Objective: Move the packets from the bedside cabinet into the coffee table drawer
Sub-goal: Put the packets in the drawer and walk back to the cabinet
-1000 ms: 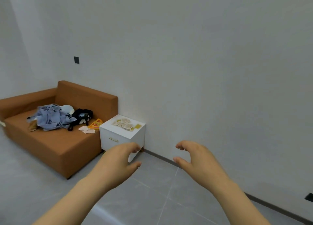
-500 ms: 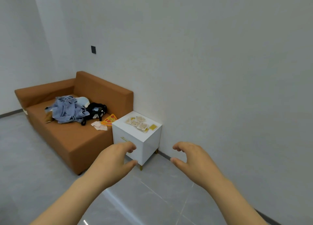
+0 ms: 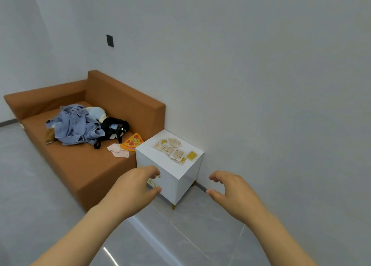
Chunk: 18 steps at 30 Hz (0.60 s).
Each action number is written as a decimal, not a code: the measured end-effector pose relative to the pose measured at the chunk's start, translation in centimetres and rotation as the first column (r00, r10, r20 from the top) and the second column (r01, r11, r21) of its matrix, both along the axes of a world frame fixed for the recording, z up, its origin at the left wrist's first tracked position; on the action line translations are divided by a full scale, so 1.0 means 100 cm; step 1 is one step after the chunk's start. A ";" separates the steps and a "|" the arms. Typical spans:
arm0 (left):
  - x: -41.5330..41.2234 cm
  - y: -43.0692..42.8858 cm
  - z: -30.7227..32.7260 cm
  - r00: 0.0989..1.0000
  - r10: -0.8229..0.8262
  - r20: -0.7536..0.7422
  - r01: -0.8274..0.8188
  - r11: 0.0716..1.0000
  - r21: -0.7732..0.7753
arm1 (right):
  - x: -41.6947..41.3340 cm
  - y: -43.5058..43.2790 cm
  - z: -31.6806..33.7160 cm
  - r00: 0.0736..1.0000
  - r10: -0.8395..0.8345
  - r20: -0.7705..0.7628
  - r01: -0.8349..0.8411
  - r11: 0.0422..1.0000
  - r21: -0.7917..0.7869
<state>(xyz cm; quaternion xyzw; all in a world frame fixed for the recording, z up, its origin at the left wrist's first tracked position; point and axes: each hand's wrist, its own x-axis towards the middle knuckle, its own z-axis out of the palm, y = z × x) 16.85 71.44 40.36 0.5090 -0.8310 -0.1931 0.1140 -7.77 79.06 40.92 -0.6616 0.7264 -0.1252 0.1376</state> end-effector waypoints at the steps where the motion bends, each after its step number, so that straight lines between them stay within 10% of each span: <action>1: -0.003 -0.015 -0.002 1.000 0.001 0.008 -0.001 1.000 0.004 | -0.004 -0.016 -0.004 1.000 -0.004 0.008 0.004 1.000 0.007; 18: -0.068 -0.247 -0.038 0.993 0.085 0.077 -0.094 0.989 0.115 | -0.085 -0.266 -0.072 0.995 0.016 0.093 -0.028 0.990 0.136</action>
